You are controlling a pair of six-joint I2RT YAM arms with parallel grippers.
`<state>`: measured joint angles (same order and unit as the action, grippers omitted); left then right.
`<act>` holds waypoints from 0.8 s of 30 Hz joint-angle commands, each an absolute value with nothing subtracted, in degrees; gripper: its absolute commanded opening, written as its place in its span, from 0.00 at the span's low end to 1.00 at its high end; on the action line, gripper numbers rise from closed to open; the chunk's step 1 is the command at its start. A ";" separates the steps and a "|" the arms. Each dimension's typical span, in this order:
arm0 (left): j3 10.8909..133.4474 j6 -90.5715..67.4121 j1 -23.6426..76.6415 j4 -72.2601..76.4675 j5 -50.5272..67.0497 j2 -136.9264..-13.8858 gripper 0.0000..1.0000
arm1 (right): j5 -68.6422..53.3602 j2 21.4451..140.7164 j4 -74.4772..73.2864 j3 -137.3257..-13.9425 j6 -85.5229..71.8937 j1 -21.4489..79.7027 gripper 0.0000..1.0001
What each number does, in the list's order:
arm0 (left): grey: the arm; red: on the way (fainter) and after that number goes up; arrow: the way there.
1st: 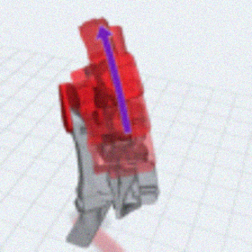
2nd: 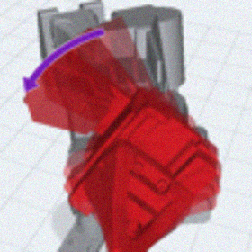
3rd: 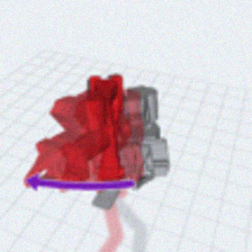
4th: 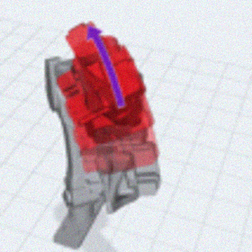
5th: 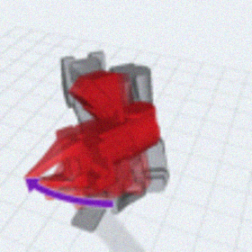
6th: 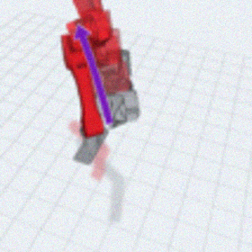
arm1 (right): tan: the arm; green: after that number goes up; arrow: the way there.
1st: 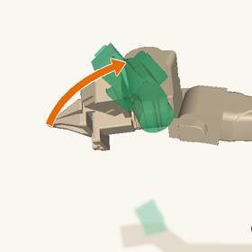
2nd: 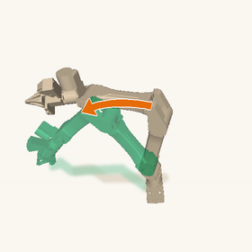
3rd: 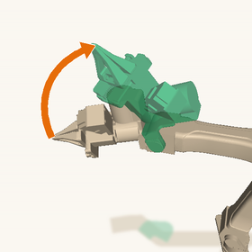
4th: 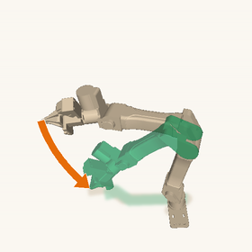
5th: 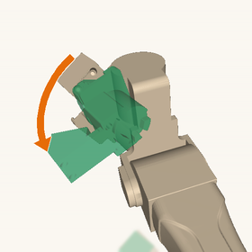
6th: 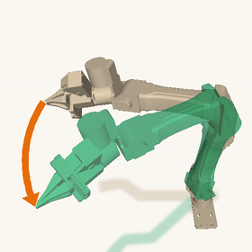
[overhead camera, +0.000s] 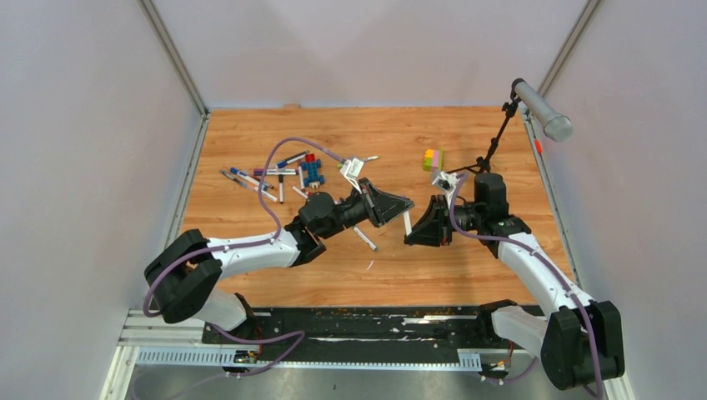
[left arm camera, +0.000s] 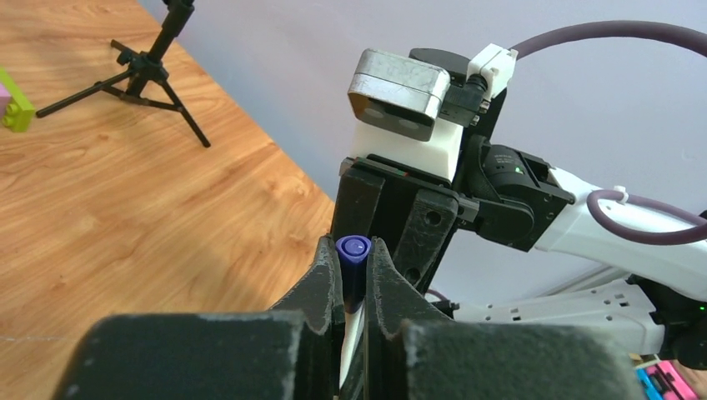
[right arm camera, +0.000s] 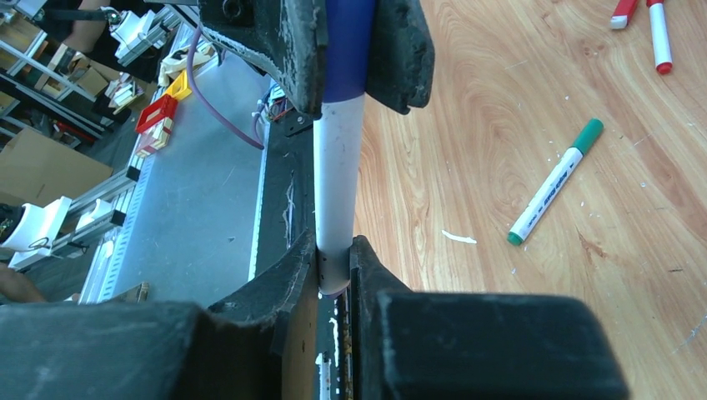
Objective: Open the pen caps
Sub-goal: Pick up the pen from the center of the board, then open the pen cap from the pen.
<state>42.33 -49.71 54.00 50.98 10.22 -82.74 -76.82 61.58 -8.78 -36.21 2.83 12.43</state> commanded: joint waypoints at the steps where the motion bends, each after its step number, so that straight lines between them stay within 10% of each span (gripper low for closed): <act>1: 43.25 -49.40 54.14 54.75 8.67 -81.03 0.00 | -78.50 61.55 -7.86 -38.58 4.48 13.18 0.04; 6: 41.12 -49.57 54.84 59.04 7.07 -81.64 0.00 | -80.25 60.83 4.09 -36.96 -7.70 13.14 0.46; 10: 39.93 -49.72 56.47 63.07 3.88 -83.23 0.00 | -79.63 60.93 5.36 -37.08 -10.33 13.18 0.61; 24: 39.99 -51.43 57.73 67.38 2.79 -87.35 0.00 | -74.54 61.45 5.09 -38.24 -12.64 10.37 0.42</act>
